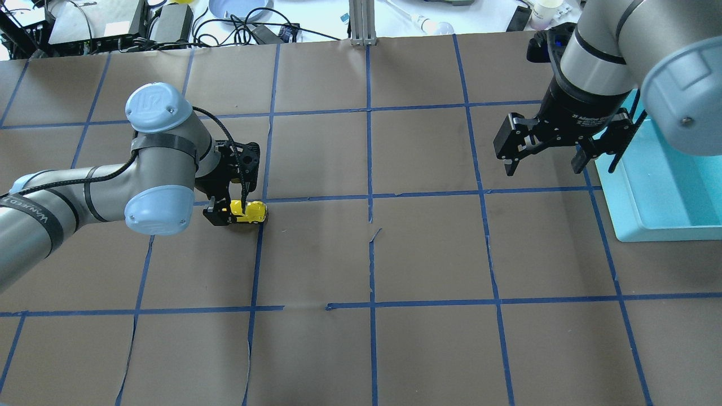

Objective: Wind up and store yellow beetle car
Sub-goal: 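Lower the left gripper down onto the yellow beetle car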

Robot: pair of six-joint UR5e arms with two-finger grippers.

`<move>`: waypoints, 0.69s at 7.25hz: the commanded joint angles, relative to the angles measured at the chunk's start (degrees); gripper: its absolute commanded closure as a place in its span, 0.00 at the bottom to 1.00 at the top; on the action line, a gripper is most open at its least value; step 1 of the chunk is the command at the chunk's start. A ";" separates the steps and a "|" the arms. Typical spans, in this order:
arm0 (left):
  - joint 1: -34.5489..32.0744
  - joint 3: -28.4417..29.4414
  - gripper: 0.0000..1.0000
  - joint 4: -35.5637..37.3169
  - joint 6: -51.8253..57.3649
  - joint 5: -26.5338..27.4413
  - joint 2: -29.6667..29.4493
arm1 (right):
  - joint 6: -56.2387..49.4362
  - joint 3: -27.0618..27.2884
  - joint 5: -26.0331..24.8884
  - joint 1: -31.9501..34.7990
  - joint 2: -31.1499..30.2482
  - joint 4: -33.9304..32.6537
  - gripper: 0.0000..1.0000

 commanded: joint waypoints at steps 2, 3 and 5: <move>0.09 -0.31 0.09 3.49 2.10 0.03 -2.79 | 0.00 0.00 -0.08 0.00 0.07 0.00 0.00; 0.17 -0.39 0.09 3.32 2.72 0.03 -3.66 | -0.09 0.00 -0.08 0.00 0.07 0.00 0.00; 0.61 0.31 0.09 3.49 2.72 -0.06 -3.85 | 0.00 0.00 0.01 -0.09 0.07 0.00 0.00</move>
